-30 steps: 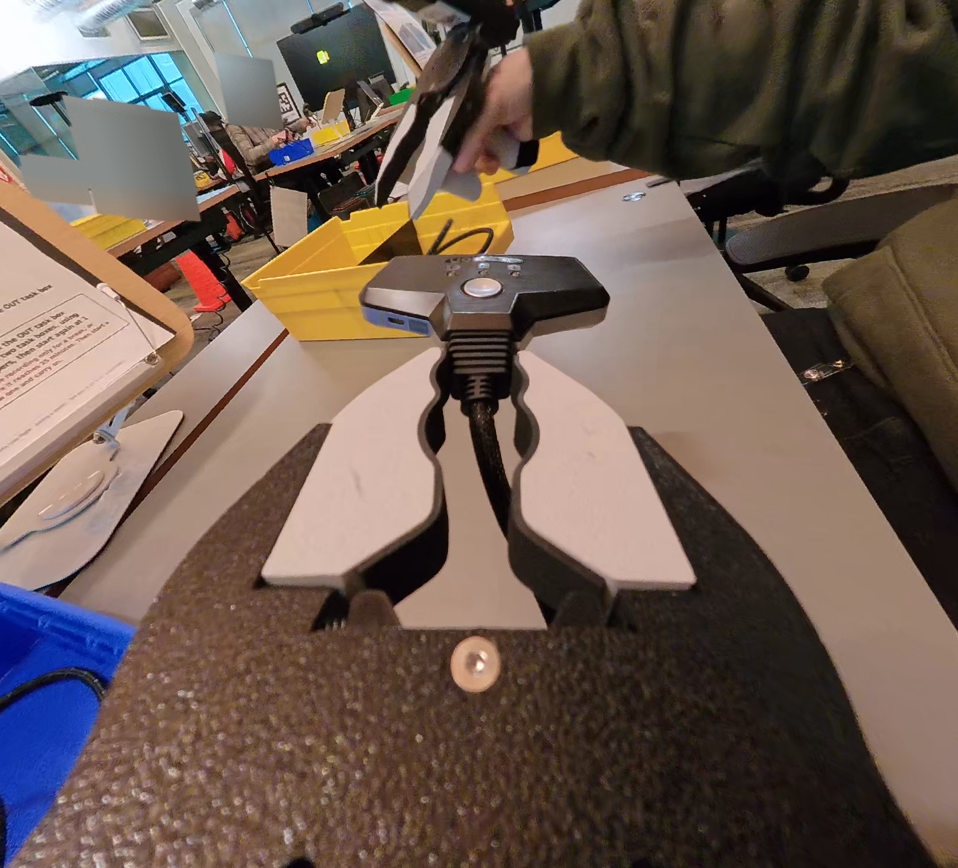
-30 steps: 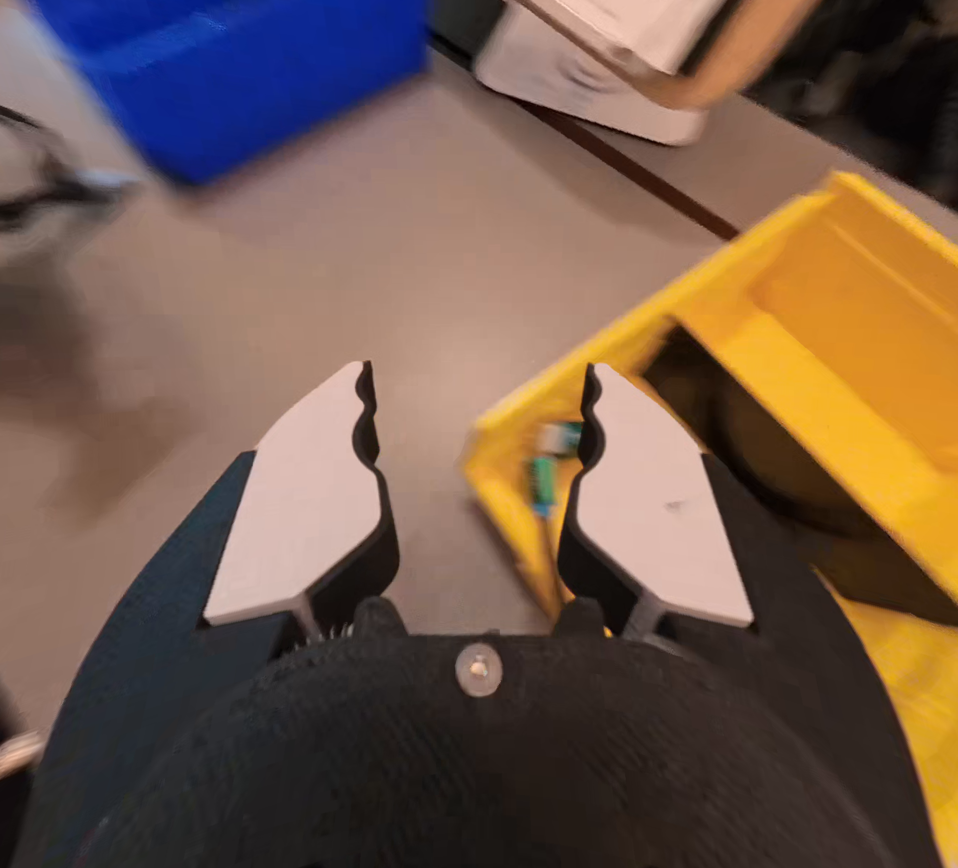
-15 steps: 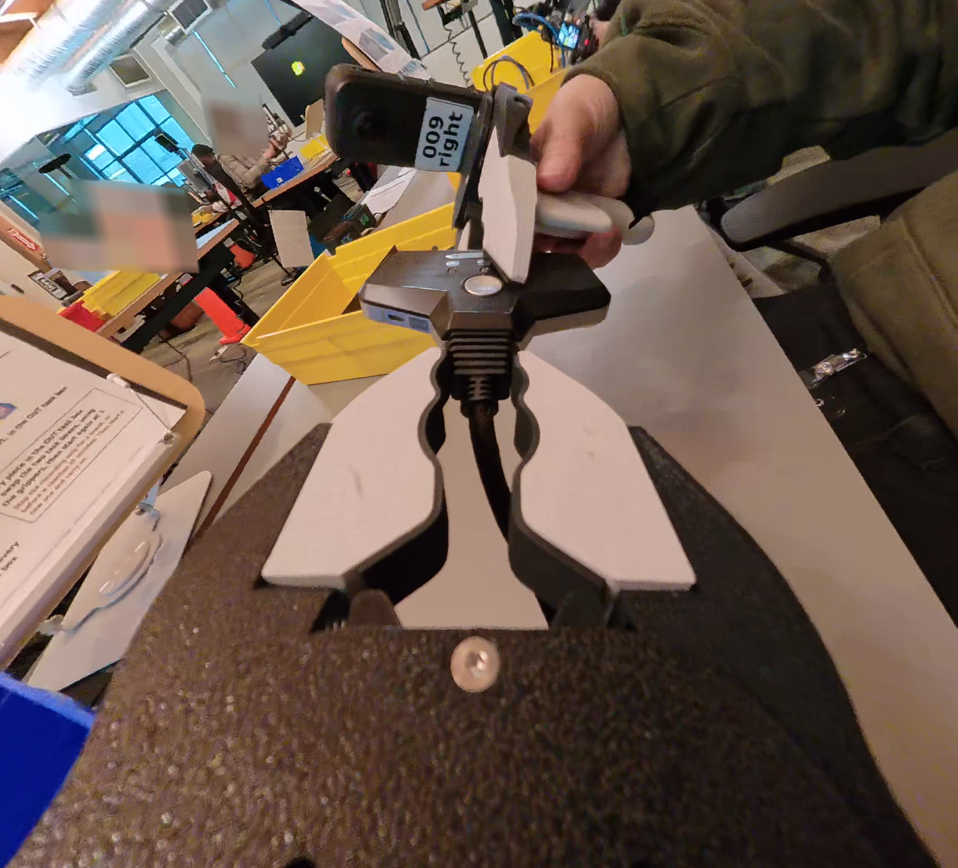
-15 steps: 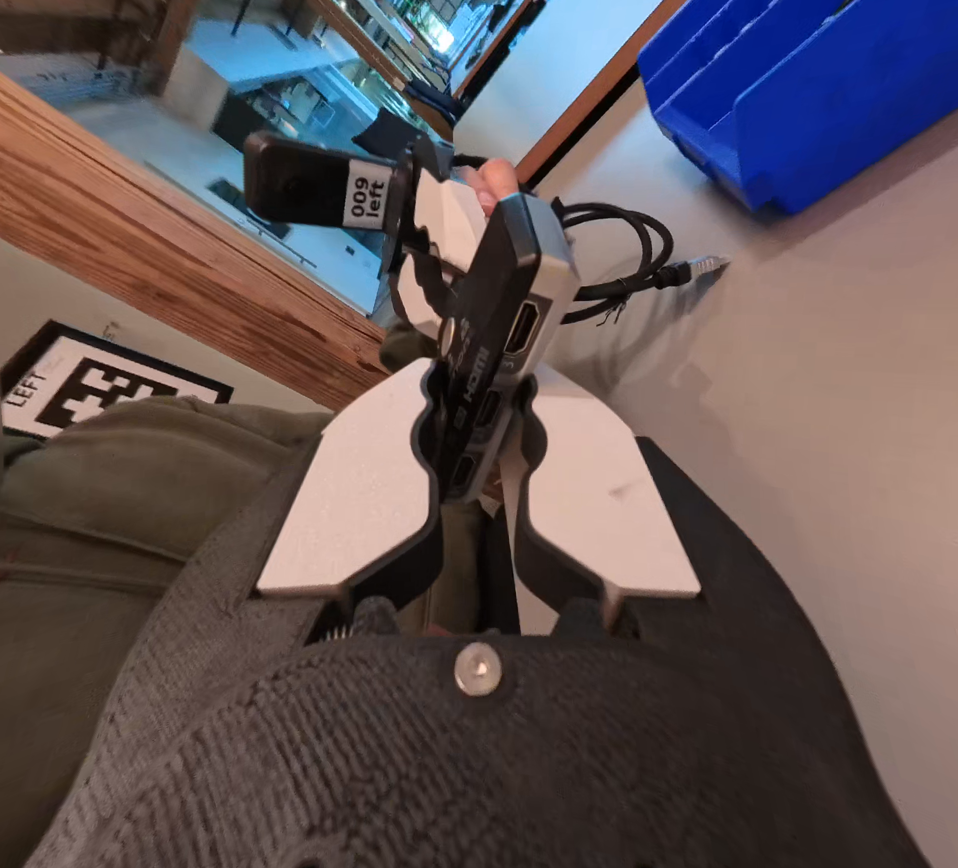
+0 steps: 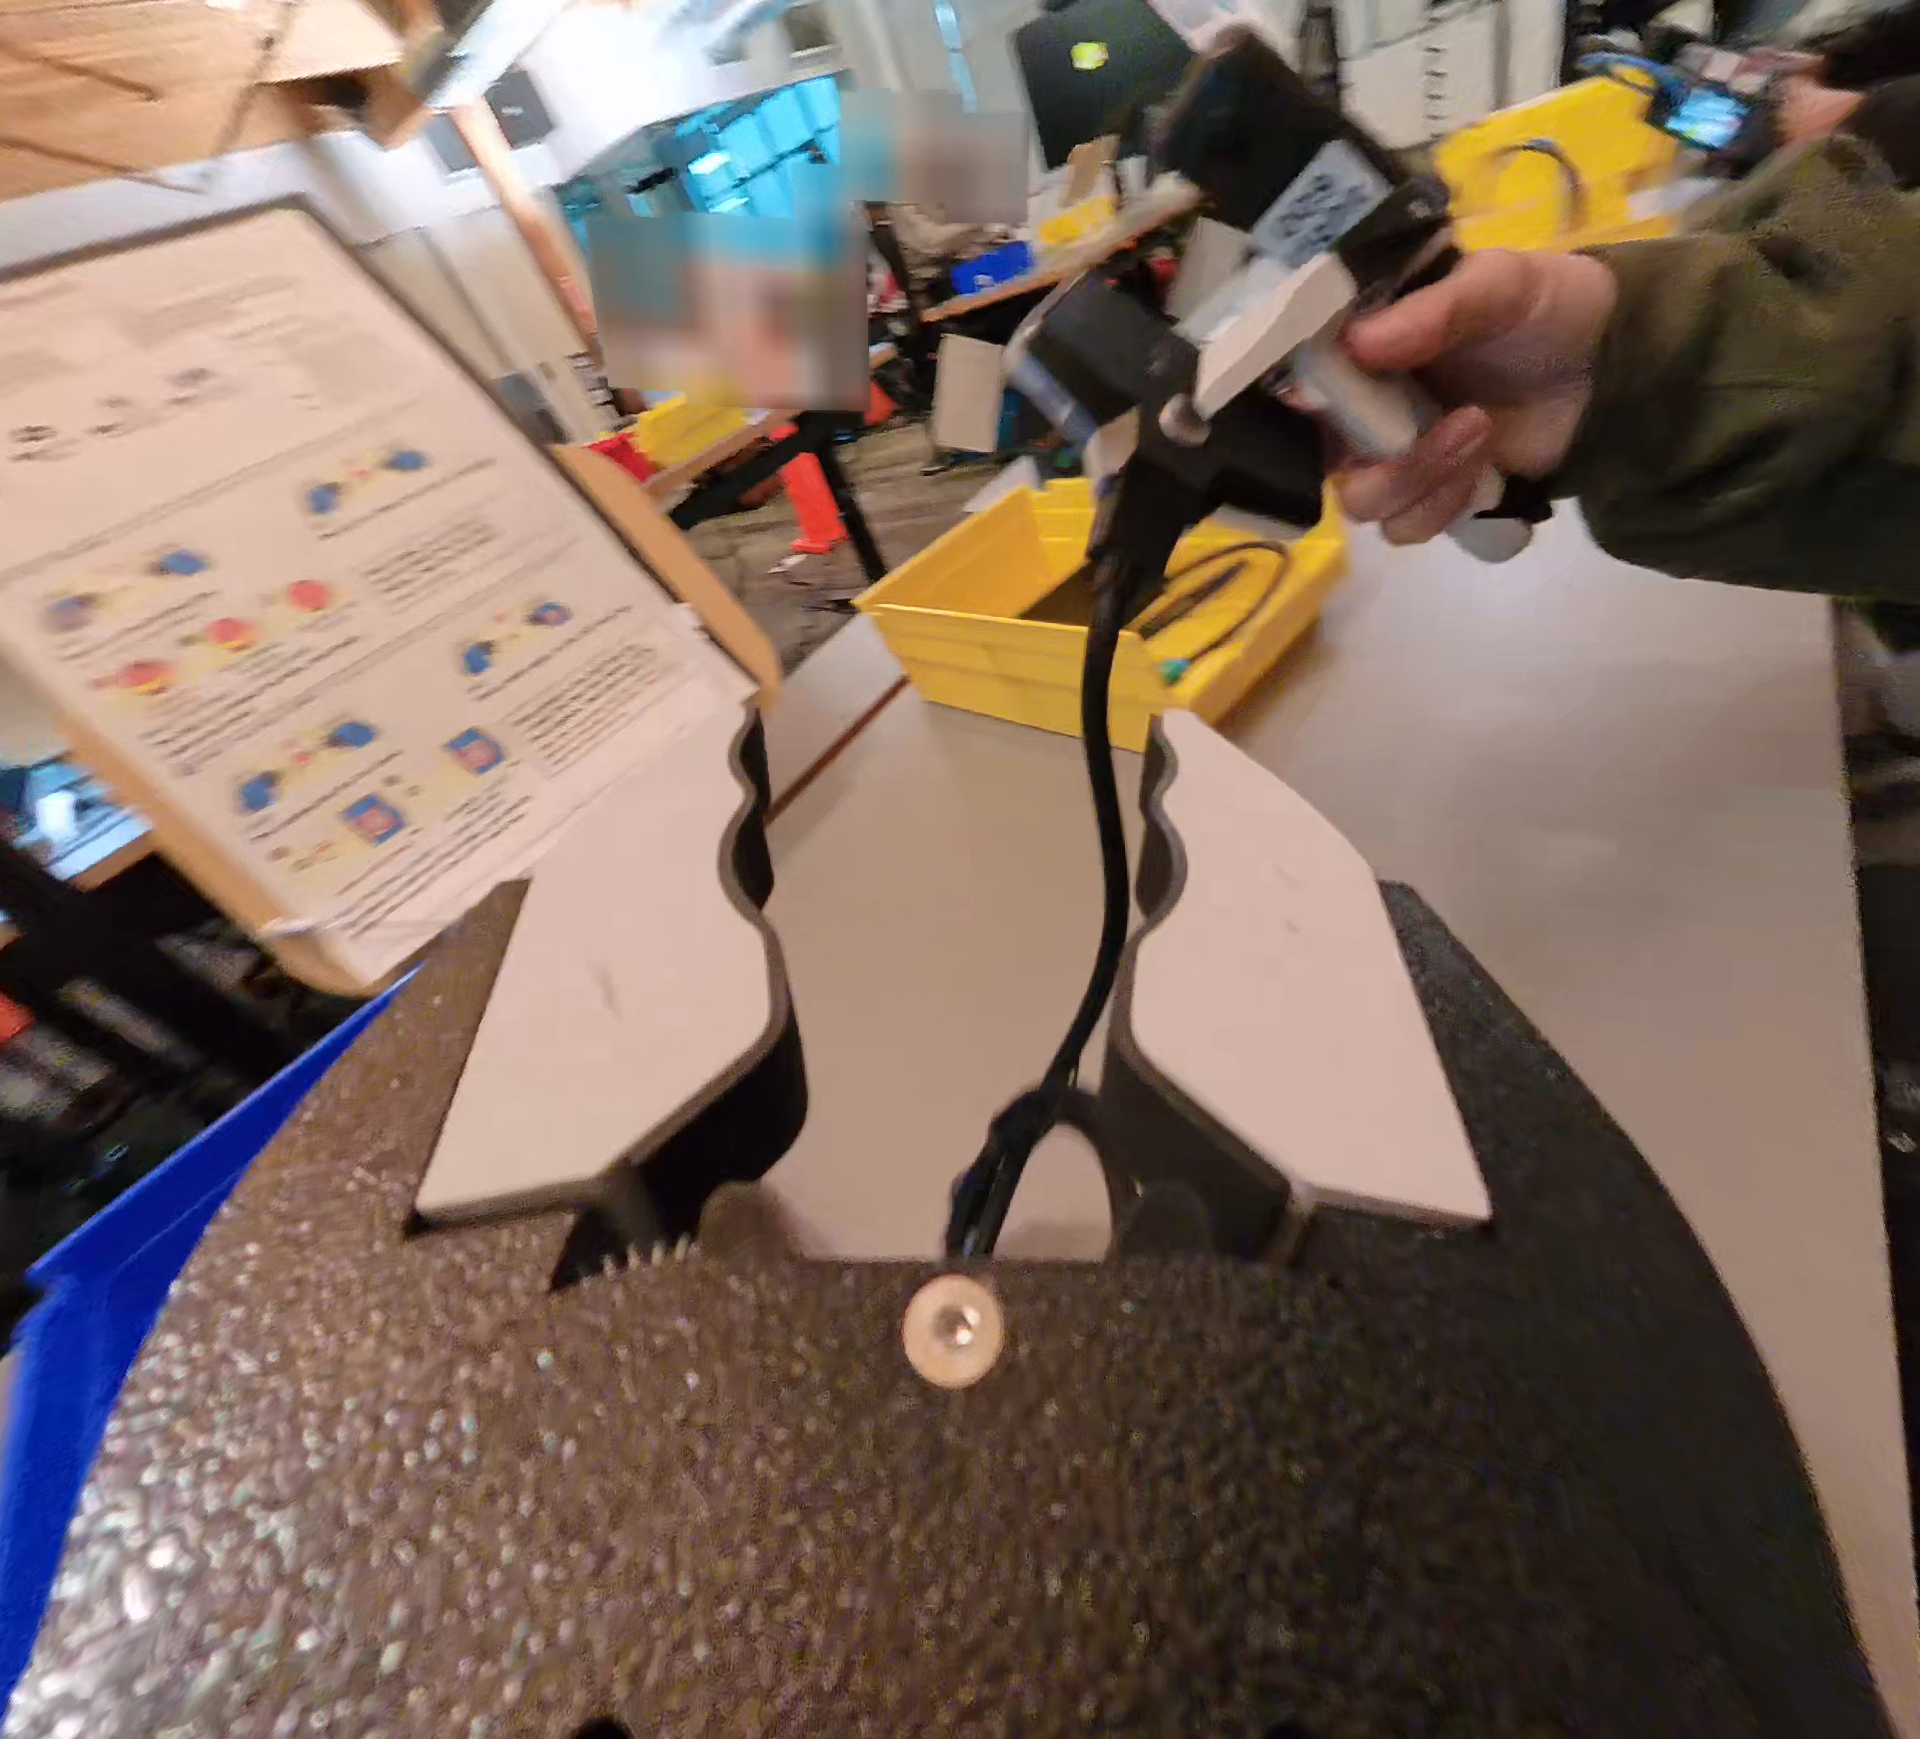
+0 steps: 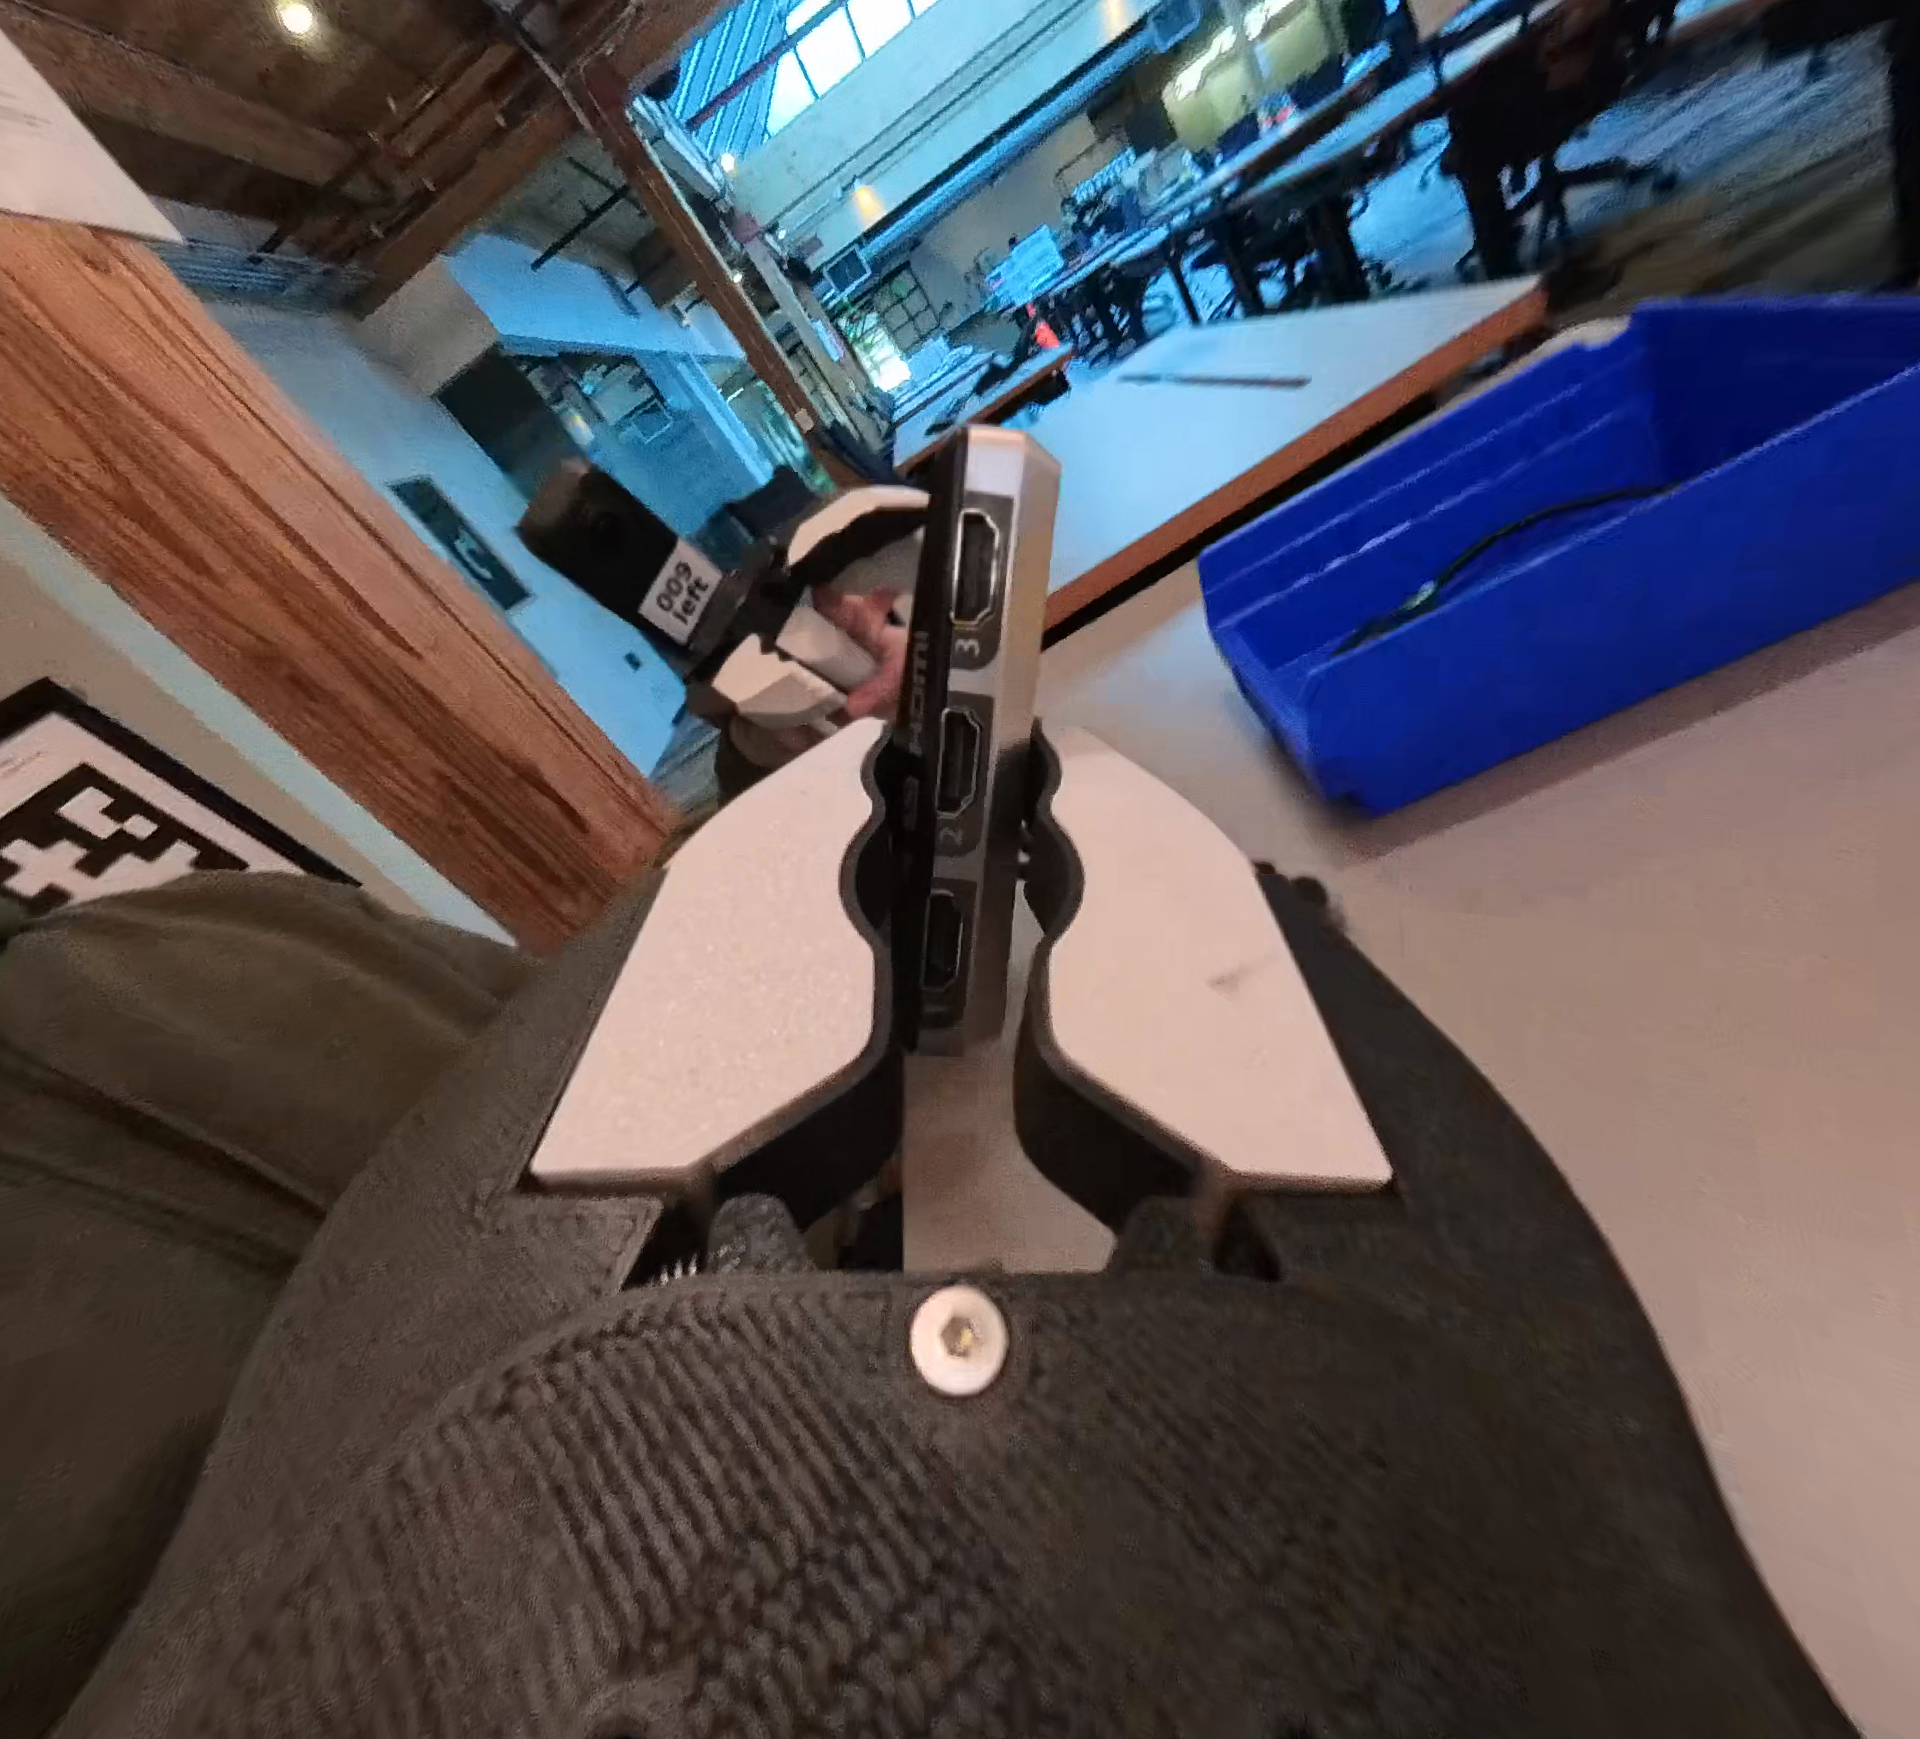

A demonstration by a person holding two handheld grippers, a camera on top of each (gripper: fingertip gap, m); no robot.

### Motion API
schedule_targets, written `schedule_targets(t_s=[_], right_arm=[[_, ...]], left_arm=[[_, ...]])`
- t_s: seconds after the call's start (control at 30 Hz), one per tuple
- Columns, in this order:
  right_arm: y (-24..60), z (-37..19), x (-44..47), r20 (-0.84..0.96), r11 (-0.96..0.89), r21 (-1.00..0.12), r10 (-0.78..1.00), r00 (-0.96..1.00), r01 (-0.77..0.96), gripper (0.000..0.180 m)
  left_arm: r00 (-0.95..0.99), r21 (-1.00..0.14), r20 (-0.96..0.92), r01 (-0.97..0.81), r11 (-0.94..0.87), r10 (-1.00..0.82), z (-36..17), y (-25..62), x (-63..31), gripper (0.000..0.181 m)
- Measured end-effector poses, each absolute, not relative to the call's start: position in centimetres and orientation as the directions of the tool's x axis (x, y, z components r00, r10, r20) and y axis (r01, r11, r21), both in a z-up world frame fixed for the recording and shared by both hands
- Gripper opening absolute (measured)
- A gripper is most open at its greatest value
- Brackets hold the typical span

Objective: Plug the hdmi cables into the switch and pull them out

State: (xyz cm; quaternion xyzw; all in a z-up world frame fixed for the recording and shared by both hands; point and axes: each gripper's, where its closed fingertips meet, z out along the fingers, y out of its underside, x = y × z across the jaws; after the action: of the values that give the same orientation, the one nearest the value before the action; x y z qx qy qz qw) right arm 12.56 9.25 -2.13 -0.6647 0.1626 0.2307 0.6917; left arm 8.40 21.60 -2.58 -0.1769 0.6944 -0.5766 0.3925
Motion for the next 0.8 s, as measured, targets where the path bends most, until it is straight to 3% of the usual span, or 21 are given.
schedule_targets(t_s=[0.17, 0.33, 0.57, 0.8], right_arm=[[4.1, 5.9, 16.9, -0.434, 0.206, -0.879, 0.03, 0.9, -0.431, 0.022], [-1.1, 12.4, 22.7, -0.353, 0.308, -0.906, -0.178, 0.918, -0.289, 0.022], [-7.1, 15.6, 32.4, -0.196, 0.215, -0.972, -0.53, 0.825, -0.093, 0.022], [-10.3, 13.2, 39.6, -0.038, 0.008, -0.999, -0.725, 0.688, -0.046, 0.022]], left_arm=[[-0.505, -0.959, -0.254, 0.245, 0.145, -0.825, 0.2, 26.0, 8.0, 0.065], [-0.6, -0.99, -0.106, 0.141, 0.025, -0.793, -2.1, 25.6, 9.8, 0.058], [-0.676, -0.986, -0.142, 0.03, 0.165, -0.723, -6.8, 22.0, 11.8, 0.06], [-0.719, -0.956, -0.209, 0.006, 0.295, -0.663, -9.6, 19.7, 12.4, 0.061]])
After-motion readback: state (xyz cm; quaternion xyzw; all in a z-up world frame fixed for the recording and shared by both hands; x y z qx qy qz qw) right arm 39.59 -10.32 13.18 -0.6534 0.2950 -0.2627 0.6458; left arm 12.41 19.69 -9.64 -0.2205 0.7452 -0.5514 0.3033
